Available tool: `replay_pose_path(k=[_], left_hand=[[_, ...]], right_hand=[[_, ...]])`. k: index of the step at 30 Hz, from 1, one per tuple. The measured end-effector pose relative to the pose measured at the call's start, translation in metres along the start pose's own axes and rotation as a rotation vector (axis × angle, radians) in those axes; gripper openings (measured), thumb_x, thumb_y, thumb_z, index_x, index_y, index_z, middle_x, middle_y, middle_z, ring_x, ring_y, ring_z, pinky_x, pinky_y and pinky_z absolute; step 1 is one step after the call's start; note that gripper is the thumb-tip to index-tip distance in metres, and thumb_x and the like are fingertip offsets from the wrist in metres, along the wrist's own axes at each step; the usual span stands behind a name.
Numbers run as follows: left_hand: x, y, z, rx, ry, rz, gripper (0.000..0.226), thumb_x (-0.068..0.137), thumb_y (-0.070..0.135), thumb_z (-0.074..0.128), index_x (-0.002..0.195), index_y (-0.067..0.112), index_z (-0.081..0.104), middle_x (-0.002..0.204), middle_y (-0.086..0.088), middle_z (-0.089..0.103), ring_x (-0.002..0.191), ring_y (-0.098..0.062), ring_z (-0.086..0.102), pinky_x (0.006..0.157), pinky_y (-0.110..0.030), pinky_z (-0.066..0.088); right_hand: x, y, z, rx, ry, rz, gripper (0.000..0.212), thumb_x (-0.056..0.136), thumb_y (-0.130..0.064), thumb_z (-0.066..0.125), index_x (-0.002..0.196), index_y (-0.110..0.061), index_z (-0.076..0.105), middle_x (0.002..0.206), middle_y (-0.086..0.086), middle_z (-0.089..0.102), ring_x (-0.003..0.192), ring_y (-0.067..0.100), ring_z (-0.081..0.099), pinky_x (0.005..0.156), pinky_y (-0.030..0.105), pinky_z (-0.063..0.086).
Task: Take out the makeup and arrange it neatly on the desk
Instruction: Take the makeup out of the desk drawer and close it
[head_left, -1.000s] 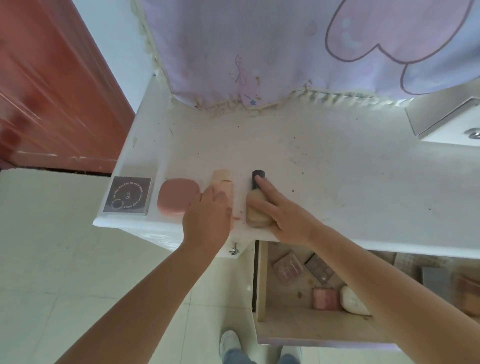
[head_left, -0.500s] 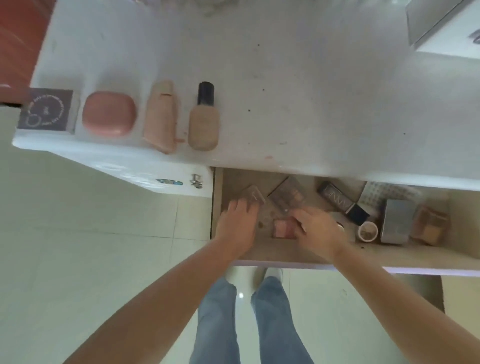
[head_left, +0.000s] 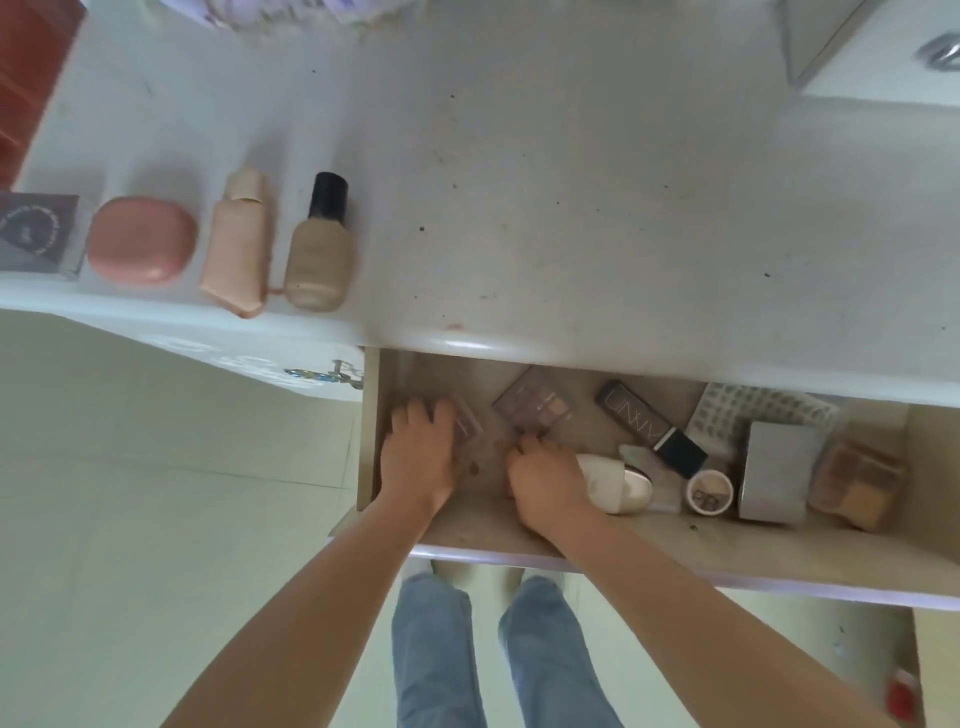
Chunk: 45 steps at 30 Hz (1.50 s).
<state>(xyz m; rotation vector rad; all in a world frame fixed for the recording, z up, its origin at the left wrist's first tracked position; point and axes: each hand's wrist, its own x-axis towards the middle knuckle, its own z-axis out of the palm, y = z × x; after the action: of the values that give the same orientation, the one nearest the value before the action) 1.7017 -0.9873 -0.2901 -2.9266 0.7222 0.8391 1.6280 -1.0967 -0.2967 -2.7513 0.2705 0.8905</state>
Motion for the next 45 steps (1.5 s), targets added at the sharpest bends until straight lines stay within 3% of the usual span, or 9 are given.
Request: replay_pose_path(k=[4,7,11,15,22,25,29,35,45], left_hand=[[-0.025,-0.009,-0.013,-0.076,0.08,0.093,0.062,0.075,0.029,0.065,0.13,0.017,0.041,0.121,-0.009,0.048,0.116,-0.029,0.045,0.085,-0.031,0.045],[-0.04,-0.015,-0.022,-0.147,0.227,0.234,0.059,0.054,0.027,0.06,0.112,0.022,0.047,0.09,-0.007,0.064,0.081,-0.029,0.065,0.052,-0.026,0.053],[-0.049,-0.023,-0.054,-0.192,0.468,0.322,0.05,0.058,0.032,0.043,0.106,0.021,0.047,0.091,-0.01,0.065,0.079,-0.032,0.065,0.061,-0.03,0.055],[-0.039,-0.025,-0.106,-0.187,0.629,0.112,0.049,0.062,0.041,0.05,0.097,0.009,0.063,0.084,-0.017,0.064,0.074,-0.035,0.061,0.06,-0.031,0.051],[0.005,0.003,-0.143,-0.138,0.378,-0.135,0.048,0.079,0.041,0.058,0.117,0.015,0.046,0.112,-0.012,0.049,0.109,-0.03,0.044,0.071,-0.031,0.041],[0.019,0.013,-0.141,-0.14,0.349,-0.147,0.046,0.084,0.043,0.054,0.118,0.013,0.045,0.115,-0.012,0.047,0.112,-0.028,0.041,0.069,-0.03,0.036],[0.023,0.012,-0.135,-0.117,0.356,-0.141,0.052,0.087,0.048,0.051,0.124,0.011,0.041,0.12,-0.012,0.045,0.118,-0.027,0.038,0.068,-0.029,0.034],[0.022,0.012,-0.128,-0.123,0.388,-0.184,0.055,0.089,0.05,0.047,0.126,0.009,0.039,0.123,-0.015,0.041,0.119,-0.029,0.038,0.074,-0.035,0.044],[-0.014,0.019,-0.112,-0.225,0.45,-0.138,0.054,0.087,0.028,0.058,0.131,0.003,0.04,0.135,-0.02,0.04,0.122,-0.035,0.041,0.088,-0.041,0.045]], right_hand=[[-0.001,0.008,-0.003,0.007,0.035,0.0,0.036,0.093,-0.012,0.038,0.127,-0.012,0.049,0.131,0.014,0.044,0.122,0.03,0.038,0.101,0.036,0.03],[-0.01,0.016,-0.003,0.028,0.021,-0.037,0.039,0.095,-0.021,0.038,0.134,-0.021,0.041,0.125,0.009,0.055,0.119,0.026,0.046,0.098,0.034,0.029],[-0.034,0.018,-0.03,0.411,0.186,-0.084,0.022,0.093,-0.02,0.047,0.109,-0.011,0.058,0.105,0.007,0.065,0.097,0.023,0.058,0.082,0.028,0.039],[-0.051,0.017,-0.096,0.818,0.464,-0.103,0.027,0.085,-0.007,0.06,0.111,-0.01,0.055,0.086,-0.002,0.062,0.07,0.003,0.056,0.062,0.0,0.042],[-0.006,0.023,-0.156,0.999,0.681,0.138,0.017,0.087,-0.011,0.058,0.102,-0.005,0.054,0.085,0.002,0.06,0.073,0.017,0.056,0.072,0.027,0.049],[0.011,0.02,-0.153,0.917,0.661,0.162,0.021,0.088,-0.013,0.056,0.106,-0.003,0.054,0.085,0.002,0.057,0.075,0.015,0.052,0.058,0.008,0.04],[0.023,0.011,-0.146,0.717,0.641,0.217,0.023,0.091,-0.017,0.051,0.109,-0.003,0.054,0.085,0.011,0.06,0.079,0.022,0.053,0.057,0.018,0.025],[0.028,0.012,-0.144,0.638,0.636,0.161,0.023,0.092,-0.018,0.048,0.11,-0.005,0.055,0.079,0.002,0.05,0.074,0.016,0.045,0.056,0.025,0.028],[-0.01,0.028,-0.127,0.84,0.774,0.005,0.018,0.09,-0.011,0.052,0.098,-0.003,0.066,0.077,-0.002,0.056,0.061,0.008,0.044,0.062,0.001,0.034]])
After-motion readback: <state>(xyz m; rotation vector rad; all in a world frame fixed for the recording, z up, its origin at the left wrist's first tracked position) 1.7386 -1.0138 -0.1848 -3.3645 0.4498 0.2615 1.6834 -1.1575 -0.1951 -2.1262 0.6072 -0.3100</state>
